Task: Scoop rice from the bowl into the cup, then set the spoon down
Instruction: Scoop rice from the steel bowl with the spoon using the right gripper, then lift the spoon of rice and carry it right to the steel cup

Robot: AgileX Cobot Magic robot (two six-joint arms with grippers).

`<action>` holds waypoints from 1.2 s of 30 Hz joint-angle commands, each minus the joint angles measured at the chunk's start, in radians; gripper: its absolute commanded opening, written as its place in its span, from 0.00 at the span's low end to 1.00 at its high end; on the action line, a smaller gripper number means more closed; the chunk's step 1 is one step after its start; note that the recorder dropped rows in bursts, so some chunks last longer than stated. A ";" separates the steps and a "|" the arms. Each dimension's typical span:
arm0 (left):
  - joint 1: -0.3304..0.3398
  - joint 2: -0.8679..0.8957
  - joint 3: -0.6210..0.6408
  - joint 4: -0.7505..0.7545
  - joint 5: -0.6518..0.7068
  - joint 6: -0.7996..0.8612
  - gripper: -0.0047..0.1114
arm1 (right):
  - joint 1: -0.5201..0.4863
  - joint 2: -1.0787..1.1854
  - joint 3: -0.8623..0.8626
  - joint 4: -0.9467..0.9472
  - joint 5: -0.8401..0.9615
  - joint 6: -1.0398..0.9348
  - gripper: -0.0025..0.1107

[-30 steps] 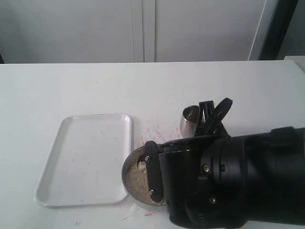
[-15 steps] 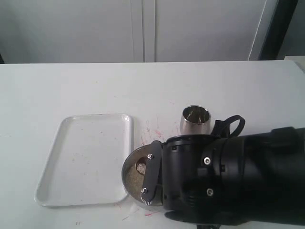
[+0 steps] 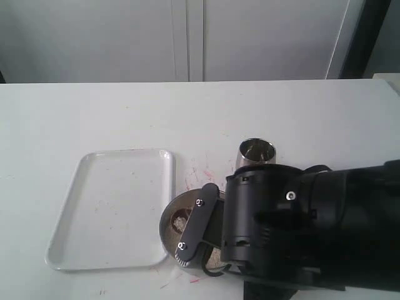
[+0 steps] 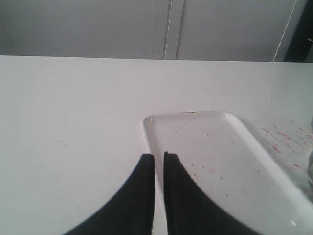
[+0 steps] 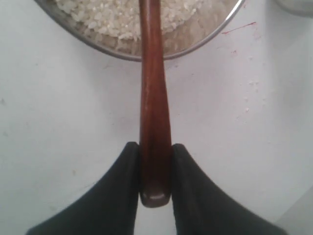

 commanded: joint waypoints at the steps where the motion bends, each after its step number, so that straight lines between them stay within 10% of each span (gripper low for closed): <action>1: -0.005 -0.004 -0.007 -0.005 0.000 -0.001 0.16 | -0.004 -0.011 0.003 0.027 -0.005 0.020 0.02; 36: -0.005 -0.004 -0.007 -0.005 0.000 -0.001 0.16 | -0.073 -0.160 0.003 0.123 0.006 0.044 0.02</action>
